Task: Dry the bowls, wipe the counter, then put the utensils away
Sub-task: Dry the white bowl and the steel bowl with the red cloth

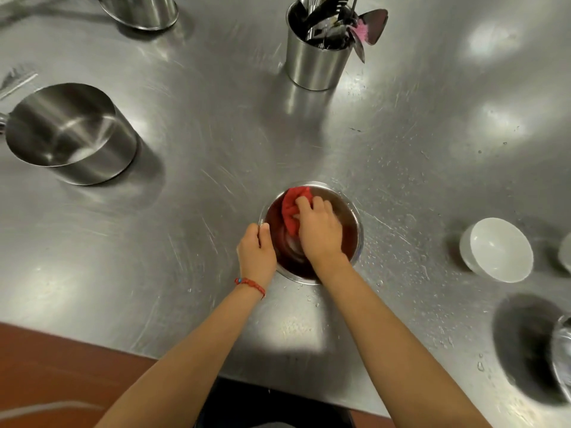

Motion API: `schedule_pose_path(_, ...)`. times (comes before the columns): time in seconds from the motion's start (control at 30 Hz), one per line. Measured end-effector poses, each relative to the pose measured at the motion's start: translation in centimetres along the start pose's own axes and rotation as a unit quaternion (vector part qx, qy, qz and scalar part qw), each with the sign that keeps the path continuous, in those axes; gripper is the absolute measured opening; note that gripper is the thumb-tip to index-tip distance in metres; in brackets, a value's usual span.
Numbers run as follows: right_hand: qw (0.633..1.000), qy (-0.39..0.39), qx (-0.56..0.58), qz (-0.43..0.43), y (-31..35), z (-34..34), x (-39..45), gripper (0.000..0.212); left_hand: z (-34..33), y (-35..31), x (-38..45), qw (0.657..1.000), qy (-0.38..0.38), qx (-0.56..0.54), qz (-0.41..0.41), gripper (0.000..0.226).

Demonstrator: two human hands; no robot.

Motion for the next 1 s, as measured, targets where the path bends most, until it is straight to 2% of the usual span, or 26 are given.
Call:
schedule_pose_path(0.1, 0.978, -0.063, -0.196, -0.036, -1.4, 2.0, -0.6, 0.013, -0.1, -0.2, 0.1, 1.0, -0.018, -0.009, 0.003, 0.042)
schedule_pose_path(0.13, 0.972, -0.061, -0.223, -0.039, -1.7, 2.3, -0.9, 0.013, -0.1, -0.3, 0.1, 1.0, -0.027, -0.013, 0.006, 0.043)
schedule_pose_path(0.17, 0.976, -0.023, -0.212, -0.034, -2.1, 2.0, -1.2, 0.019, -0.2, -0.3, 0.2, 0.999, -0.035, -0.018, 0.01, 0.044)
schedule_pose_path(0.27, 0.987, 0.108, -0.119, -0.012, -3.3, 1.1, -2.2, 0.026, -0.3, -0.4, 0.0, 0.998, -0.051, -0.033, 0.026, 0.045)
schedule_pose_path(0.33, 0.983, 0.184, 0.0, -0.014, -3.3, 1.1, -3.0, 0.025, -0.4, -0.3, -0.1, 0.997, -0.059, -0.035, 0.033, 0.045)
schedule_pose_path(0.4, 0.967, 0.214, 0.139, -0.013, -2.3, 0.5, -3.7, 0.021, -0.7, -0.4, -0.3, 0.997, -0.058, -0.035, 0.03, 0.044)
schedule_pose_path(0.47, 0.949, 0.182, 0.254, -0.033, -0.9, 0.5, -4.1, 0.022, -0.7, -0.3, -0.5, 0.997, -0.059, -0.03, 0.031, 0.044)
schedule_pose_path(0.53, 0.944, 0.143, 0.296, -0.027, 0.1, 0.8, -4.5, 0.025, -0.6, -0.1, -0.4, 0.997, -0.063, -0.03, 0.034, 0.039)
schedule_pose_path(0.6, 0.958, 0.123, 0.259, 0.016, 0.0, 0.9, -5.1, 0.027, -0.5, -0.1, -0.3, 0.998, -0.056, -0.032, 0.028, 0.033)
schedule_pose_path(0.67, 0.975, 0.111, 0.185, 0.056, -1.2, 1.4, -5.6, 0.027, -0.4, -0.1, -0.2, 0.998, -0.054, -0.036, 0.013, 0.039)
schedule_pose_path(0.8, 0.995, 0.067, 0.062, 0.036, -4.5, 2.2, -6.9, 0.03, -0.8, -0.3, -0.5, 0.998, -0.044, -0.045, 0.007, 0.045)
schedule_pose_path(1.0, 0.988, -0.035, 0.145, 0.038, -2.0, 2.0, -9.0, 0.027, -1.2, -0.4, -0.6, 0.998, -0.036, -0.042, 0.011, 0.044)
Point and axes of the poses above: each hand's wrist, its own x-axis towards the middle knuckle, its own z-axis out of the back of the hand, y = z × x, the point moved 4 cm from there along x, towards the middle knuckle, and after that the axes turned 2 degrees about -x, right-handed, at the moved point
